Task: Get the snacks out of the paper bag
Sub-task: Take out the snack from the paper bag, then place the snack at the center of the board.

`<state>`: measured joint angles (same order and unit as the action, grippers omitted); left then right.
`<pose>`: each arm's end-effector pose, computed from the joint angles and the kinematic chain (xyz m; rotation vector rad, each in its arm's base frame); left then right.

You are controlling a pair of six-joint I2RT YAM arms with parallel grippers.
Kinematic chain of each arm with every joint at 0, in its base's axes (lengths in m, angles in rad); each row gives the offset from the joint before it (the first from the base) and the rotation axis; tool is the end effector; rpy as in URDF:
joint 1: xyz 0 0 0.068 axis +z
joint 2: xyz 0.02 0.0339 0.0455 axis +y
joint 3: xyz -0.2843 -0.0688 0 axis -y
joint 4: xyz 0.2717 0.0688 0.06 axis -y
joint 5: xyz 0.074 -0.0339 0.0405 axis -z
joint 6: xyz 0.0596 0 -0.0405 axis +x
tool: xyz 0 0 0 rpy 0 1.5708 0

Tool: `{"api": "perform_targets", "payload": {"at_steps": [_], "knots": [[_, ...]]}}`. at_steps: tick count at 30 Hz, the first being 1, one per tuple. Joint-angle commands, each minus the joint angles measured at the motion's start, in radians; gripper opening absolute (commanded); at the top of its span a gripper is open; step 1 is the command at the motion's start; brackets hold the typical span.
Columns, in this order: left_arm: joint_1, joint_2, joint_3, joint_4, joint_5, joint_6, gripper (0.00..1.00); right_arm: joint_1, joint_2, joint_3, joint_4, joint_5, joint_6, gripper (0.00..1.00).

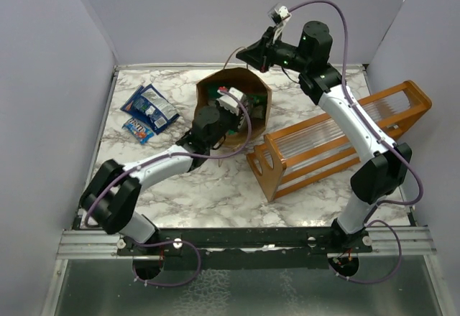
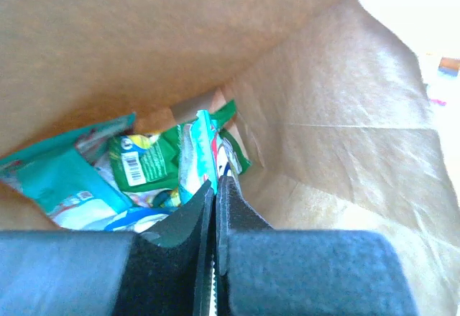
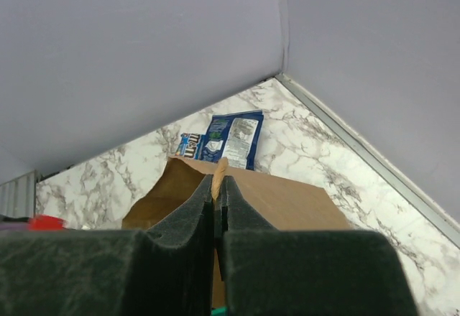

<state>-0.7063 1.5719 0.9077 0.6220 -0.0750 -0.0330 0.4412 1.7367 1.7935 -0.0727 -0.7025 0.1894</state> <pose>0.3107 -0.2592 0.2719 0.4848 1.5634 -0.5093 0.3943 0.2288 0.4673 -0.7656 1.4997 1.0352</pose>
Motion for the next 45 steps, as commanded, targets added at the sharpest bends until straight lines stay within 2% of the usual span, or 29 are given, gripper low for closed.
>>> {"api": "perform_targets", "payload": {"at_steps": [1,7,13,20,25,30,32,36,40,42,45], "knots": [[-0.007,-0.19,-0.046,-0.14,0.006,-0.053,0.01,0.001,-0.037,-0.016,0.093,0.052,-0.013,0.02],[-0.006,-0.36,0.011,-0.37,0.049,-0.103,0.0,0.001,-0.04,-0.049,0.113,0.055,-0.006,0.02],[-0.007,-0.526,0.133,-0.639,-0.053,-0.123,0.0,0.001,-0.052,-0.101,0.136,0.04,0.003,0.02],[-0.005,-0.716,0.277,-0.839,-0.105,-0.159,0.0,0.001,-0.071,-0.132,0.117,0.054,-0.025,0.02],[-0.005,-0.796,0.363,-0.946,-0.329,-0.046,0.0,0.001,-0.104,-0.157,0.122,0.058,-0.034,0.02],[-0.005,-0.825,0.416,-0.99,-0.686,0.017,0.0,0.001,-0.133,-0.182,0.128,0.067,-0.042,0.02],[-0.006,-0.82,0.406,-0.999,-0.779,0.036,0.0,0.0,-0.138,-0.187,0.129,0.065,-0.042,0.02],[-0.005,-0.775,0.336,-1.037,-0.86,0.062,0.0,0.001,-0.138,-0.188,0.132,0.06,-0.039,0.02],[0.001,-0.791,0.099,-0.886,-0.937,0.077,0.0,0.001,-0.137,-0.194,0.138,0.051,-0.03,0.02],[0.04,-0.782,0.038,-0.845,-0.923,0.038,0.0,0.001,-0.138,-0.196,0.136,0.046,-0.029,0.02],[0.197,-0.73,0.008,-0.866,-0.75,-0.076,0.0,0.001,-0.145,-0.203,0.134,0.047,-0.031,0.02]]}}
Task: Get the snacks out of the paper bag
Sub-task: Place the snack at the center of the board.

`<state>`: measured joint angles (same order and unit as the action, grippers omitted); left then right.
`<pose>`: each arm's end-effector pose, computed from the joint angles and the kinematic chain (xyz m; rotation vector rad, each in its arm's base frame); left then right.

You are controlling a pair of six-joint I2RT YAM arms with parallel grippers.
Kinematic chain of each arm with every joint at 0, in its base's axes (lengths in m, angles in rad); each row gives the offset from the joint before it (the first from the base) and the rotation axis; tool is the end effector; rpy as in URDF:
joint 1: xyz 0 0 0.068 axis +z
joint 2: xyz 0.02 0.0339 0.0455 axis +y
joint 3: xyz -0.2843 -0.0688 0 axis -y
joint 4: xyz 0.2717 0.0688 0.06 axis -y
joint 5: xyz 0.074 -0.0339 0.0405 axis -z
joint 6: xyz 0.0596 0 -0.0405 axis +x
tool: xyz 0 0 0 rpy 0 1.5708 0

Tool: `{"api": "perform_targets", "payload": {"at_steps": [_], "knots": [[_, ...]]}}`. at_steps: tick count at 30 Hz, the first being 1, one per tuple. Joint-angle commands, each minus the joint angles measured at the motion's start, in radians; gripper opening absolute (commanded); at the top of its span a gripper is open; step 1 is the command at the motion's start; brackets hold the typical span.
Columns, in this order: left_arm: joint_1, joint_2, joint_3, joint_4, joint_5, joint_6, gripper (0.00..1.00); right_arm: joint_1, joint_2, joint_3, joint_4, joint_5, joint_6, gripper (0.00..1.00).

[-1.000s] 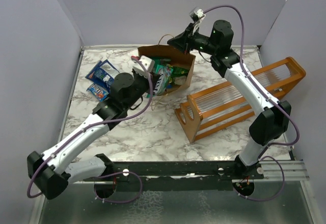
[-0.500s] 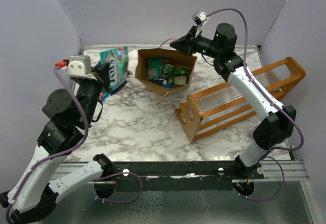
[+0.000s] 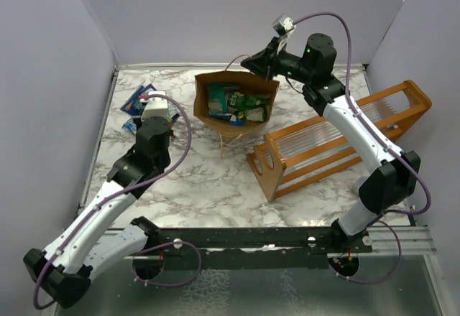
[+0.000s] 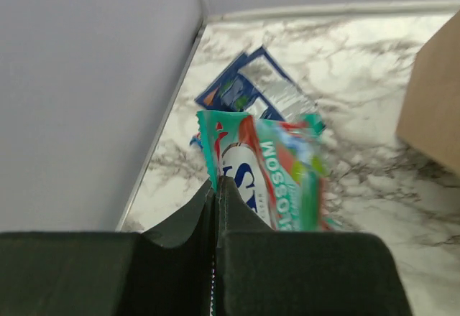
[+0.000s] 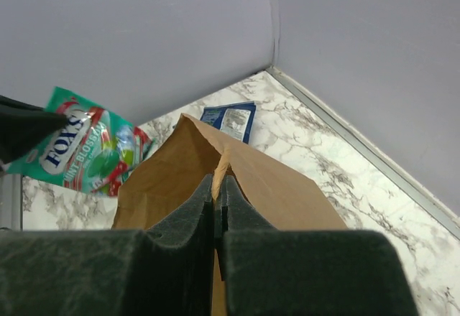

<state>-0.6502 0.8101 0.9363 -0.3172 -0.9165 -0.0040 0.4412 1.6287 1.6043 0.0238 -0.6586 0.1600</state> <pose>0.1832 -0.0799 0.3922 -0.1076 1.6932 0.3174 0.3739 0.2169 0.4506 -0.7511 1.4796 0.9772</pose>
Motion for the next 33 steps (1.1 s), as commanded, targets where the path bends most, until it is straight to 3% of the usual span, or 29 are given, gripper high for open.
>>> {"api": "perform_targets", "payload": {"at_steps": [1,7,13,20,31,33], "knots": [[0.206,0.058,-0.026,0.068,0.145,-0.13,0.0,0.001,-0.04,-0.016,0.039,0.005,-0.002,0.02],[0.528,0.276,0.041,-0.075,0.329,-0.348,0.0,0.002,-0.04,-0.018,0.04,0.003,0.001,0.02],[0.717,0.4,0.057,-0.189,0.404,-0.51,0.0,0.001,-0.034,-0.02,0.049,-0.008,0.01,0.02],[0.756,0.474,0.017,-0.137,0.407,-0.541,0.0,0.001,-0.034,-0.02,0.045,-0.01,0.007,0.02],[0.762,0.695,0.178,-0.101,0.538,-0.629,0.0,0.001,-0.033,-0.022,0.046,-0.018,0.019,0.02],[0.764,0.703,0.192,-0.107,0.528,-0.635,0.07,0.001,-0.037,-0.018,0.041,-0.017,0.018,0.02]]}}
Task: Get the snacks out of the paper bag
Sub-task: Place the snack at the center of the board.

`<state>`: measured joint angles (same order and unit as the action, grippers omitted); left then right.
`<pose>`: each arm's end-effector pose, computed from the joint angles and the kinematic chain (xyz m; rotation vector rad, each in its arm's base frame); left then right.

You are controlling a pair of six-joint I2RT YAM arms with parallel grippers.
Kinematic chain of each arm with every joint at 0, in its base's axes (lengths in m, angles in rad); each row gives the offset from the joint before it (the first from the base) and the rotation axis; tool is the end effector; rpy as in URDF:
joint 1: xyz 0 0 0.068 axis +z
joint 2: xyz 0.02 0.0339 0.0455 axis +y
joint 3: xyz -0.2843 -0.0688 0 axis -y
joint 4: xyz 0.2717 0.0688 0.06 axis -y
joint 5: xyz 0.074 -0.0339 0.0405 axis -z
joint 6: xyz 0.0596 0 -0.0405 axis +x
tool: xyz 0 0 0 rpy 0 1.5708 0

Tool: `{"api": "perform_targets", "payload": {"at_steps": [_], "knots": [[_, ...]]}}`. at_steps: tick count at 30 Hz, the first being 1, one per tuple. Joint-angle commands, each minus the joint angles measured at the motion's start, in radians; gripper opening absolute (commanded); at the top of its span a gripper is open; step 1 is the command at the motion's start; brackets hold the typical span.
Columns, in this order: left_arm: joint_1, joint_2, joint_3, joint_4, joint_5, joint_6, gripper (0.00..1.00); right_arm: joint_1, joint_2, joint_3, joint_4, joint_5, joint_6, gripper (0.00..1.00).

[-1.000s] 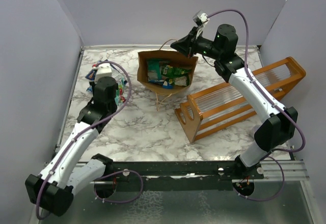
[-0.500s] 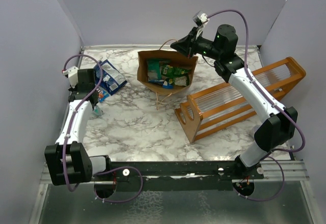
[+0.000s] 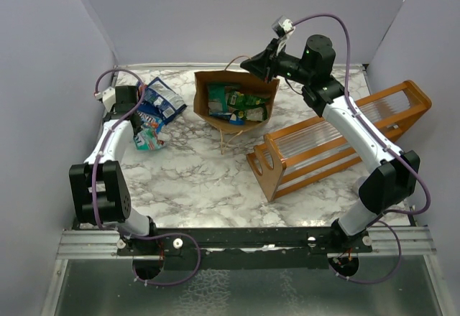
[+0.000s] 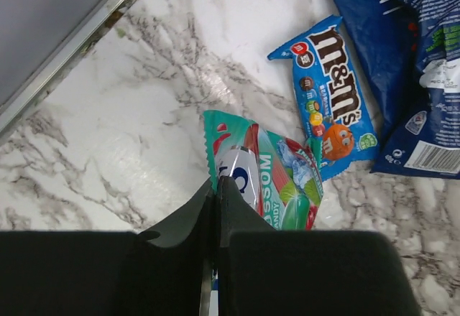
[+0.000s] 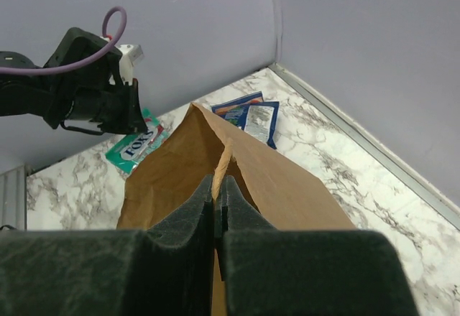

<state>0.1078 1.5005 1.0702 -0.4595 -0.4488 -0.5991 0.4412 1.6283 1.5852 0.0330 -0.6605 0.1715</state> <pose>0.3476 0.0636 0.2391 -0.9965 2.1492 0.3193 0.3745 0.2173 0.4443 -0.7443 1.4947 0.9889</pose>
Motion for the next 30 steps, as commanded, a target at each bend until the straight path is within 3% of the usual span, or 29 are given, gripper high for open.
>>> {"api": "perform_targets", "payload": {"at_steps": [1,5,6,12,13,14,15,21,24,30], "knots": [[0.009,0.009,0.057,0.017,0.036,-0.051,0.16,0.001,-0.038,0.002,0.03,-0.015,0.005,0.02],[0.018,-0.07,-0.011,-0.027,-0.045,-0.085,0.58,0.002,-0.045,-0.001,0.032,-0.023,0.01,0.02],[0.022,-0.102,-0.029,-0.028,-0.043,-0.087,0.65,0.002,-0.043,-0.003,0.034,-0.031,0.013,0.02],[0.023,-0.299,-0.079,-0.043,0.153,-0.068,0.73,0.004,-0.036,-0.022,0.07,-0.183,0.003,0.02],[0.021,-0.342,-0.1,-0.019,0.217,-0.071,0.8,0.009,-0.036,-0.031,0.093,-0.207,0.0,0.02],[0.022,-0.381,-0.119,0.008,0.277,-0.074,0.94,0.018,-0.034,-0.035,0.101,-0.222,-0.009,0.02],[0.021,-0.417,-0.134,0.035,0.342,-0.074,0.99,0.032,-0.03,-0.033,0.105,-0.227,-0.023,0.02],[-0.007,-0.428,-0.082,0.064,0.649,-0.079,0.98,0.061,0.029,0.028,0.126,-0.094,-0.02,0.02],[-0.025,-0.452,-0.067,0.08,0.783,-0.092,0.95,0.062,0.053,0.051,0.134,-0.121,-0.007,0.02],[-0.028,-0.525,-0.01,-0.002,0.818,-0.049,0.95,0.137,0.023,-0.058,0.207,-0.134,0.01,0.02]]}}
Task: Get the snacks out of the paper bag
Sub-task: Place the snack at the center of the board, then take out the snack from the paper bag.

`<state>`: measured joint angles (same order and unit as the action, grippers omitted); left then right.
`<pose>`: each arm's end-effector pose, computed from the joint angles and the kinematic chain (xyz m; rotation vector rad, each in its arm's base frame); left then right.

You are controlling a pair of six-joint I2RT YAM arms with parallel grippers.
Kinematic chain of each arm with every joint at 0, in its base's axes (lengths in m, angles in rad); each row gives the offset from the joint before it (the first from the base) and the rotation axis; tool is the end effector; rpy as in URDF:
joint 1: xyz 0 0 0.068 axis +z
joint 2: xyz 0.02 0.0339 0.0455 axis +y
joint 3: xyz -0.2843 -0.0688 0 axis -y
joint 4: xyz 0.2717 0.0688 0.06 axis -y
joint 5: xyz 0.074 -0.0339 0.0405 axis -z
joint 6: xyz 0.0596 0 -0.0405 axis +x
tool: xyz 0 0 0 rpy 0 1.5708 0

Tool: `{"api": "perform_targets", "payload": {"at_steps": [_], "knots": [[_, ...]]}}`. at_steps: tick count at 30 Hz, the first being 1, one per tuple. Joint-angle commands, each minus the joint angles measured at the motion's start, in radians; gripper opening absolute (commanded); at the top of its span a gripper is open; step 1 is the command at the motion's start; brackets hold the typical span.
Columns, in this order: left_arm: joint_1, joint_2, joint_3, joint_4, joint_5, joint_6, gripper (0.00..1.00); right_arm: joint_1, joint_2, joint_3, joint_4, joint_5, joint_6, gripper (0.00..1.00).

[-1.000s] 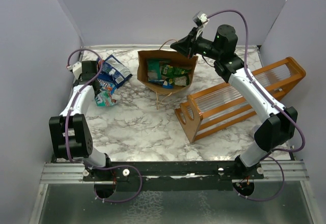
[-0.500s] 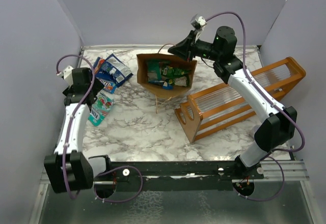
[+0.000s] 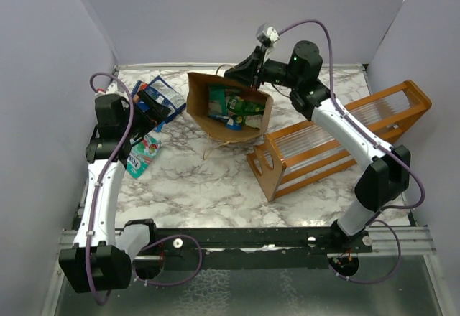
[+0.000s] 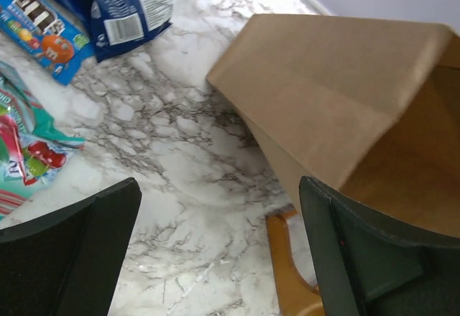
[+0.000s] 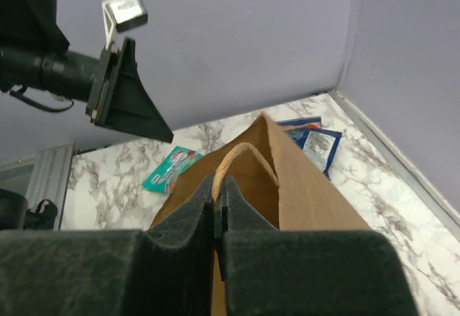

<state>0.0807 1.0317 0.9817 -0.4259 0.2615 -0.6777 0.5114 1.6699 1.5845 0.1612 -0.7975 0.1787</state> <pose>0.2657 0.0060 0.3435 -0.6161 1.9972 -0.6353 0.3622 0.2522 0.4418 -0.9115 1.3527 1.1306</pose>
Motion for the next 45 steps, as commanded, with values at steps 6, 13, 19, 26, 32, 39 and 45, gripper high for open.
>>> {"api": "perform_targets", "payload": {"at_steps": [6,13,19,26,32,39,45], "knots": [[-0.001,-0.12,0.097,-0.065,0.155,0.022,0.92,0.105,-0.033,-0.137,0.171,0.025,0.049,0.02],[-0.008,-0.205,0.075,-0.085,0.211,-0.029,0.87,0.159,-0.037,-0.148,0.215,0.057,0.065,0.02],[-0.097,-0.286,-0.033,0.091,0.244,-0.171,0.75,0.162,-0.075,-0.148,0.245,0.17,0.136,0.02],[-0.24,-0.303,-0.111,0.243,0.199,-0.262,0.54,0.162,-0.085,-0.159,0.247,0.178,0.152,0.02],[-0.512,-0.235,-0.162,0.309,-0.043,-0.308,0.3,0.162,-0.098,-0.179,0.258,0.199,0.158,0.02],[-0.884,-0.079,-0.18,0.407,-0.529,-0.329,0.11,0.162,-0.107,-0.169,0.269,0.22,0.178,0.02],[-0.915,0.07,-0.165,0.456,-0.739,-0.443,0.09,0.162,-0.14,-0.17,0.279,0.23,0.191,0.02]]}}
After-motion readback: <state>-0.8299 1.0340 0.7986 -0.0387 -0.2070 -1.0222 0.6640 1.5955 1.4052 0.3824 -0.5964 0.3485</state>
